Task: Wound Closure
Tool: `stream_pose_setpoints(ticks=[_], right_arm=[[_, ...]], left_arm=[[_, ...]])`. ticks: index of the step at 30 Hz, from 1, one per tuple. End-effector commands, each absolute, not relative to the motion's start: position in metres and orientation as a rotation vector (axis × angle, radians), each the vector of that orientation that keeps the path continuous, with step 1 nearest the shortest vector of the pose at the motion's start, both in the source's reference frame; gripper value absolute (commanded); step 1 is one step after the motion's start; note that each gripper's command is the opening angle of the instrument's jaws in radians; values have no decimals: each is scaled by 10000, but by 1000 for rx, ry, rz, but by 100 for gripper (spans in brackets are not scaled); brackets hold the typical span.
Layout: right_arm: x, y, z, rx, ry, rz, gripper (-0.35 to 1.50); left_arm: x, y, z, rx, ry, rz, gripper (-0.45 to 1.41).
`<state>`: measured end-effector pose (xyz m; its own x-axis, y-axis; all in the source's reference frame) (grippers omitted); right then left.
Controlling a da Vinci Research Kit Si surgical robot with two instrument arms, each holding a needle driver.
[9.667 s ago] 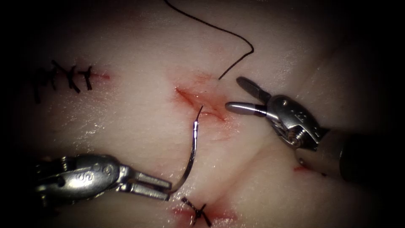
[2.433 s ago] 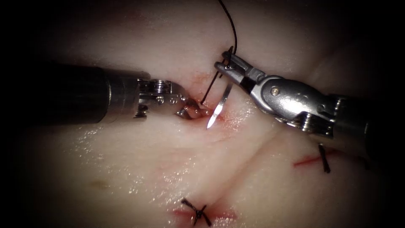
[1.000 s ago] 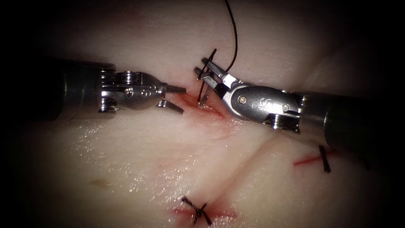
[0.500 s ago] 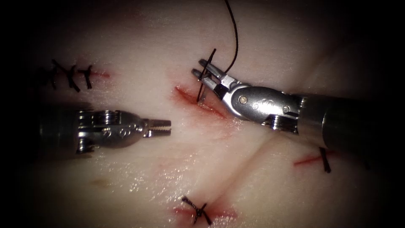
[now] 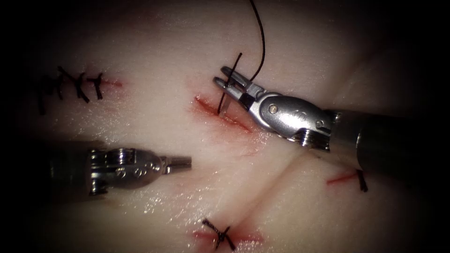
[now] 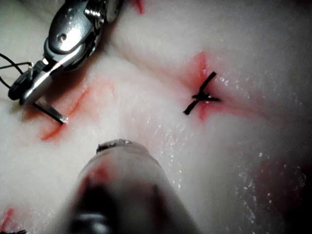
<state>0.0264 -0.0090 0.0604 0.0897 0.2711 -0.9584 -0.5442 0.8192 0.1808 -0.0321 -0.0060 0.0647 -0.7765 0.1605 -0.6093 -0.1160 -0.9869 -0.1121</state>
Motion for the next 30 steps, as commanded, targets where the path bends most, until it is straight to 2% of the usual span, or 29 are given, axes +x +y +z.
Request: stream_pose_setpoints(ticks=[1,30], right_arm=[[272,-90,608,-230,1355,626,-35],[276,-102,612,-40,1381,803,-35]], left_arm=[[-328,-60,653,-982,-98,2824,-1],[-324,-61,668,-976,-91,2816,-5]])
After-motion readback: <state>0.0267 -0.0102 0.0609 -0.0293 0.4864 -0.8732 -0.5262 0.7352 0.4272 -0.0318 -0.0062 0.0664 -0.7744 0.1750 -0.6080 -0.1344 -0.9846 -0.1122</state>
